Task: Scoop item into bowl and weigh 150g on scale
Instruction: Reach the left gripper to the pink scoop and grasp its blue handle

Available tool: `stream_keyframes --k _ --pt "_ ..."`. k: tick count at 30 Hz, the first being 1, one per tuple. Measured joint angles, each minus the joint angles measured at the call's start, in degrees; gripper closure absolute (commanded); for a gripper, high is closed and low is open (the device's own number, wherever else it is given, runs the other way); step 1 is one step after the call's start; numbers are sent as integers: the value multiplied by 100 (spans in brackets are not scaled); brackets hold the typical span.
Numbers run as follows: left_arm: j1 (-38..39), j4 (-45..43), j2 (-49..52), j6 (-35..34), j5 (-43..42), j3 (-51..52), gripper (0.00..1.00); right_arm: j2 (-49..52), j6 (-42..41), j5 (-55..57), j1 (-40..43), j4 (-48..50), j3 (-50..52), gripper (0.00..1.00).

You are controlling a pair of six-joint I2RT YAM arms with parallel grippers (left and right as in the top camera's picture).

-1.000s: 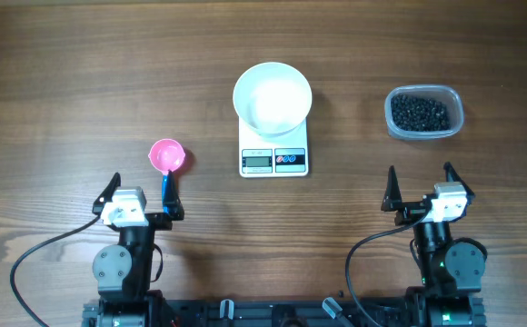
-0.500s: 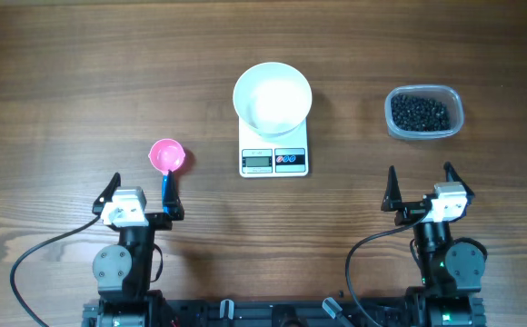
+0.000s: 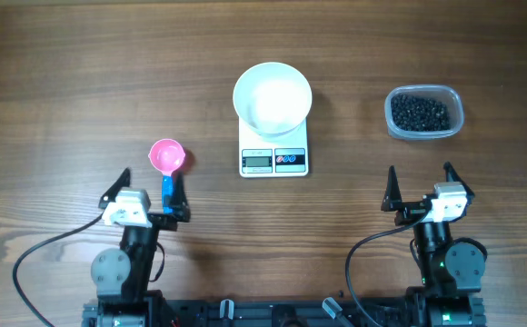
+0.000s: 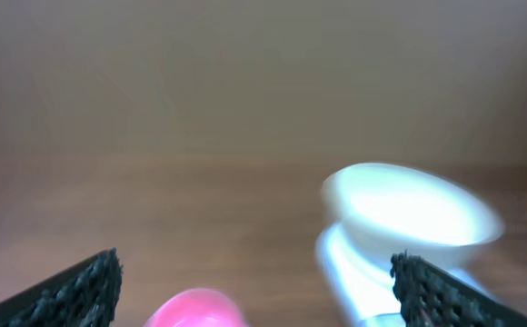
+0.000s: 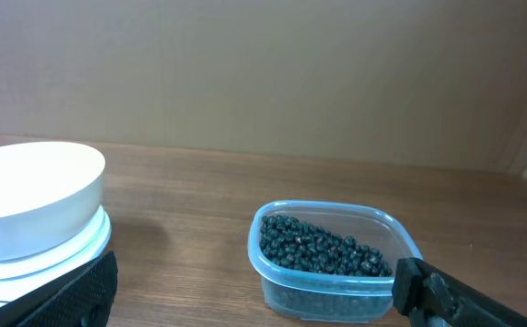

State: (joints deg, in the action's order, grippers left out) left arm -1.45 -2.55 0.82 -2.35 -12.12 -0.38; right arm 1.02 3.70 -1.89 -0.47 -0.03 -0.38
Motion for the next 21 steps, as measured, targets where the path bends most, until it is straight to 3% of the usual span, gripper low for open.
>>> stream_keyframes --k 5,11,16,21 --pt "0 -1215 -4 -116 -1714 0 0 0 -2 0 0 2 0 0" --pt "0 -1414 -2 85 -2070 -11 0 0 0 0 0 2 0 0" --pt "-9 -533 24 133 -1836 -483 0 0 0 0 0 2 0 0" --pt "-98 2116 682 59 -962 -2135 0 0 0 0 0 2 0 0"
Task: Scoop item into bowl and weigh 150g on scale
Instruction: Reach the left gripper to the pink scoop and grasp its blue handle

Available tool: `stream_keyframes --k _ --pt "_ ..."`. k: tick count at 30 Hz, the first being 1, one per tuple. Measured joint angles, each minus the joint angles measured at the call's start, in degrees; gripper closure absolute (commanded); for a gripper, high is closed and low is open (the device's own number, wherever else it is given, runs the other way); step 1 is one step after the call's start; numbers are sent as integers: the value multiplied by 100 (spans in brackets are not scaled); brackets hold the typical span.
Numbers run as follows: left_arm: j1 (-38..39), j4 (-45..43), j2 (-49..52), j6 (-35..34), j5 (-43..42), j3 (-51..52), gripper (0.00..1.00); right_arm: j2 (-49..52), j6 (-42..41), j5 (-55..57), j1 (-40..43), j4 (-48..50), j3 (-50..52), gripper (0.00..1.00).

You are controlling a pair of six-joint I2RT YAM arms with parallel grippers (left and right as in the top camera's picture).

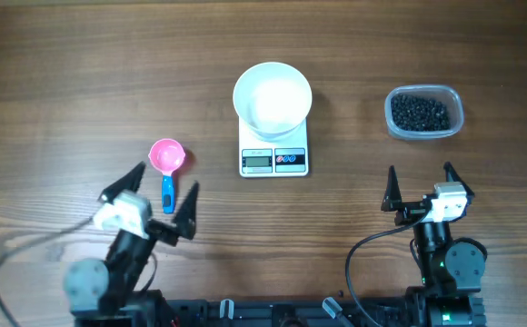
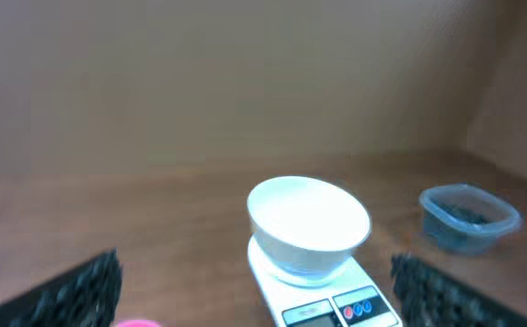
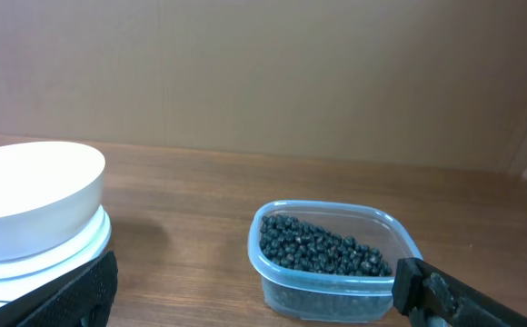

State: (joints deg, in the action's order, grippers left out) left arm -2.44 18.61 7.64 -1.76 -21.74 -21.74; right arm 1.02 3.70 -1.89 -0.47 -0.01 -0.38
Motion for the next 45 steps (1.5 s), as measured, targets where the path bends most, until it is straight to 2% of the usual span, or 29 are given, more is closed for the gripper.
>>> stream_keyframes --k 1,4,7,9,14,16,18,22,28,33,37,45 --pt "0 564 310 -61 205 -365 0 0 0 0 0 -4 0 0" --pt "0 1141 1235 -179 494 -901 0 4 0 0 0 0 0 0" --pt "0 1073 2247 -229 339 -1014 0 4 0 -2 0 -2 0 0" --pt "-7 1036 2949 -249 -59 -1014 0 4 0 0 0 0 0 1" --pt "-11 986 4061 -299 -601 -1014 0 4 0 0 0 -2 0 0" --pt "-35 1043 4406 -544 -431 -1016 0 4 0 0 0 -2 0 0" --pt "-98 1268 4719 -1093 85 -1016 0 4 -2 0 0 0 0 0" --pt "-313 1578 5248 -2024 1119 -1016 0 4 0 0 0 -2 0 0" --pt "-352 1692 5657 -2479 1648 -1016 0 4 0 0 0 -2 0 0" --pt "-352 1427 5825 -2229 1593 -1016 1 4 -2 0 0 -2 0 0" --pt "-352 1311 6052 -1943 1239 -1016 1 4 -2 0 0 -2 0 0" --pt "-352 1185 6811 -1823 988 -1016 1 4 -2 0 0 0 0 1"
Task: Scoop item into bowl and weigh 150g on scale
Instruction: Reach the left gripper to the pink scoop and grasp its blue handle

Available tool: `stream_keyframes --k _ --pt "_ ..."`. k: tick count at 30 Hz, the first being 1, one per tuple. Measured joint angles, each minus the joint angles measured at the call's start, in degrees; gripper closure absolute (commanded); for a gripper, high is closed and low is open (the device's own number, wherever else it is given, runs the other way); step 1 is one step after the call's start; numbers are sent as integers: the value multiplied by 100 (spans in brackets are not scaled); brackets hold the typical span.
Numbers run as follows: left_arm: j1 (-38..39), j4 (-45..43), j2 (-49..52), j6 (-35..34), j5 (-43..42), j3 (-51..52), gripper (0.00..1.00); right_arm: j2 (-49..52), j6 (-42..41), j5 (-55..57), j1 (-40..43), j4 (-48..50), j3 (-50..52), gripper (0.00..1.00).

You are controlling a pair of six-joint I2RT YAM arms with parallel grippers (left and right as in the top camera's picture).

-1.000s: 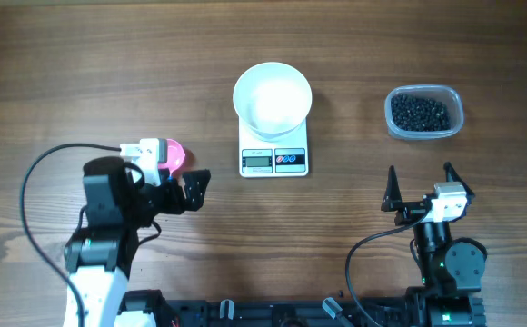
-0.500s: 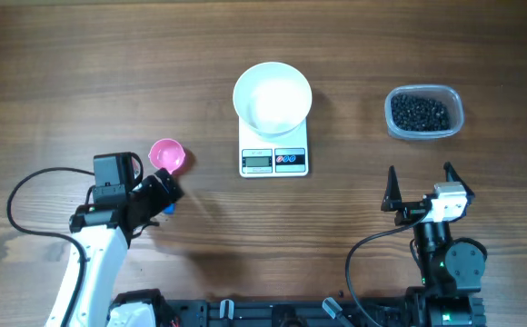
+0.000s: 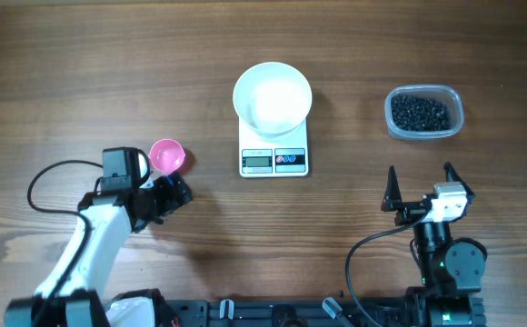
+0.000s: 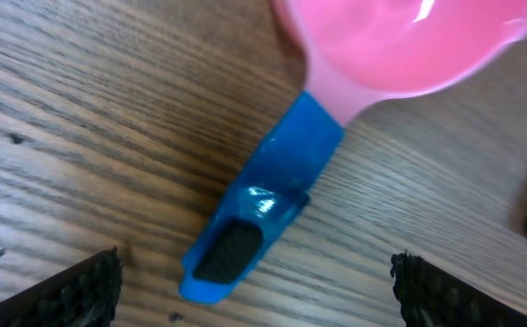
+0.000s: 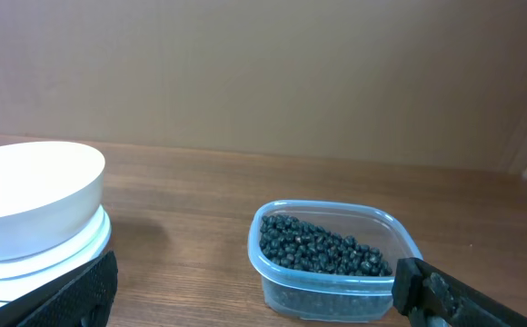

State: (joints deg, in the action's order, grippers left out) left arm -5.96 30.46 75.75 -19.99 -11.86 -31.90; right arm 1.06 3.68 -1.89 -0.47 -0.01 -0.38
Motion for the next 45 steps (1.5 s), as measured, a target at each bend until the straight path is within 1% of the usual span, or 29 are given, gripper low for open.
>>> stream_keyframes --k 2,4,6,11,14,16,20,23,24,26,29,30,32,35,37,40,43,45 --pt "0 -114 127 15 7 -33 6 0 0 0 0 0 0 0" --pt "0 -262 234 22 15 -76 14 0 2 0 0 -2 0 0" --pt "0 -365 317 9 44 -107 20 0 0 0 0 0 0 0" --pt "-7 -514 431 4 87 -122 41 0 2 -2 0 0 0 0" --pt "-7 -490 463 15 87 -122 49 0 0 0 0 -2 0 0" --pt "-7 -481 476 0 87 -122 50 0 0 0 0 -2 0 0" --pt "-7 -476 490 0 57 -122 47 0 2 0 0 0 0 0" --pt "-7 -479 490 -2 -50 -122 47 0 2 0 0 0 0 0" --pt "-7 -472 490 -2 -94 -122 50 0 0 0 0 0 0 0" --pt "-7 -450 494 -2 -219 -120 60 0 2 -2 0 -2 0 0" --pt "-4 -426 518 -20 -315 -105 68 0 2 0 0 0 0 0" --pt "-4 -417 527 -13 -332 -105 68 0 2 0 0 -2 0 0" --pt "-4 -415 538 -17 -376 -105 73 0 2 0 0 0 0 0" --pt "-4 -420 538 -22 -422 -105 75 0 2 0 0 0 0 0" --pt "-4 -446 538 -24 -470 -105 80 0 0 0 0 -2 0 0" --pt "-4 -540 538 -24 -590 -105 80 0 2 0 0 -2 0 0" --pt "-7 -632 538 -28 -737 -105 85 0 2 0 0 0 0 0" --pt "-7 -684 538 -28 -844 -105 86 0 0 0 0 0 0 0"
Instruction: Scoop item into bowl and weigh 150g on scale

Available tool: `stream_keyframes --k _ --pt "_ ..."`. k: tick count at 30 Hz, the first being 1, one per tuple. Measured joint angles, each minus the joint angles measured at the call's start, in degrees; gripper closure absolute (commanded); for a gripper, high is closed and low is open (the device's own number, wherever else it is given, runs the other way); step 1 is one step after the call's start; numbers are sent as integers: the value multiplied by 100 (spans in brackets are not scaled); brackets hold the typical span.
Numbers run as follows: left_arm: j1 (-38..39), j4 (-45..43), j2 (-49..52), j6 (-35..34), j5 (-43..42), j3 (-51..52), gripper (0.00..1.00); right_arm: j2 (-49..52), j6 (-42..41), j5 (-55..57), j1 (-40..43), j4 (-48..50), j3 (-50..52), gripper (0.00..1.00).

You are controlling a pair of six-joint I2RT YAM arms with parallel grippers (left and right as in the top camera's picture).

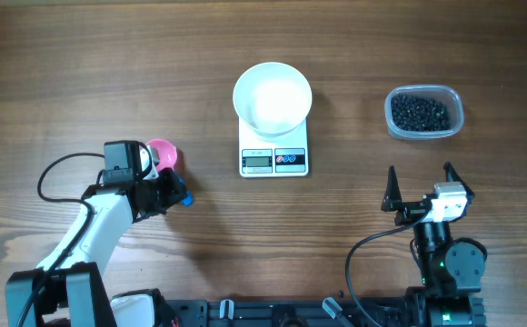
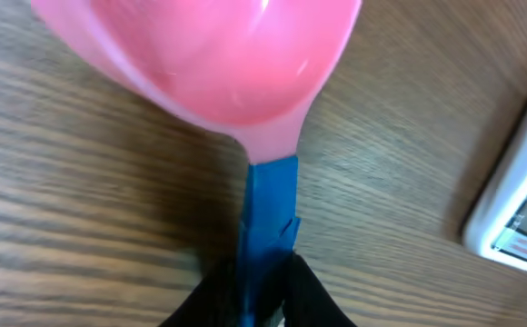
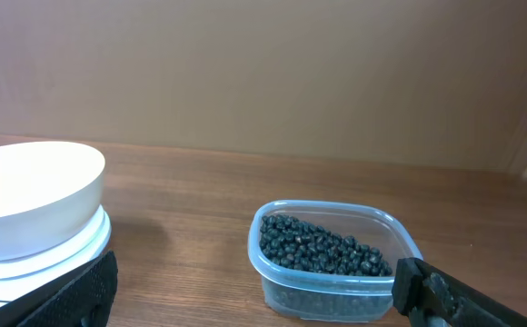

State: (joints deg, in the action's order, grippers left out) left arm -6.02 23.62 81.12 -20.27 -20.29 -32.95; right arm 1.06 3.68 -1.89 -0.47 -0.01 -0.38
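A scoop with a pink cup (image 2: pixel 200 64) and a blue handle (image 2: pixel 268 213) lies at the table's left, its cup (image 1: pixel 165 154) showing beside my left arm. My left gripper (image 2: pixel 262 295) is shut on the blue handle. A white bowl (image 1: pixel 273 98) sits on the white scale (image 1: pixel 273 160). A clear tub of dark beans (image 1: pixel 423 113) stands at the right, also the tub (image 3: pixel 332 259) in the right wrist view. My right gripper (image 1: pixel 420 186) stays open near the front edge, empty.
The scale's corner (image 2: pixel 518 227) shows to the right of the scoop. The bowl (image 3: pixel 27 204) fills the left of the right wrist view. Cables trail behind both arms at the front edge.
My left gripper was open around the scoop's handle; now it is shut on the blue handle. The right arm has not moved.
My left gripper stood open near the front edge behind the scoop, then looked toward the bowl and scale. It was then down over the blue handle, open, and now it grips that handle. The right gripper stayed still and open.
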Motion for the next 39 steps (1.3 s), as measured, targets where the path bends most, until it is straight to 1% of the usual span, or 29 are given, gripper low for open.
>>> stream_keyframes --k 2,4,5,15,19,21,24,32,35,39 --pt "2 -31 0 2 -76 0 89 0 2 -2 0 0 0 0" --pt "2 -33 0 0 -116 0 95 0 2 0 0 -2 0 0" --pt "0 -33 0 2 -129 0 96 0 0 0 0 0 0 0" --pt "0 -103 -35 2 -299 0 96 0 2 0 0 -2 0 0" --pt "0 -201 -323 -15 -516 0 96 0 0 0 0 -2 0 0" --pt "2 -258 -509 -140 -601 7 96 0 2 0 0 0 0 0" --pt "2 -396 -848 -551 -673 11 96 0 2 0 0 -2 0 0" --pt "0 -933 -1814 -2680 -857 13 96 0 0 -2 0 -2 0 0" --pt "0 -1456 -2055 -3303 -1182 22 96 0 2 0 0 0 0 0" --pt "2 -2083 -2299 -3926 -1687 24 96 0 131 2 0 0 0 0"
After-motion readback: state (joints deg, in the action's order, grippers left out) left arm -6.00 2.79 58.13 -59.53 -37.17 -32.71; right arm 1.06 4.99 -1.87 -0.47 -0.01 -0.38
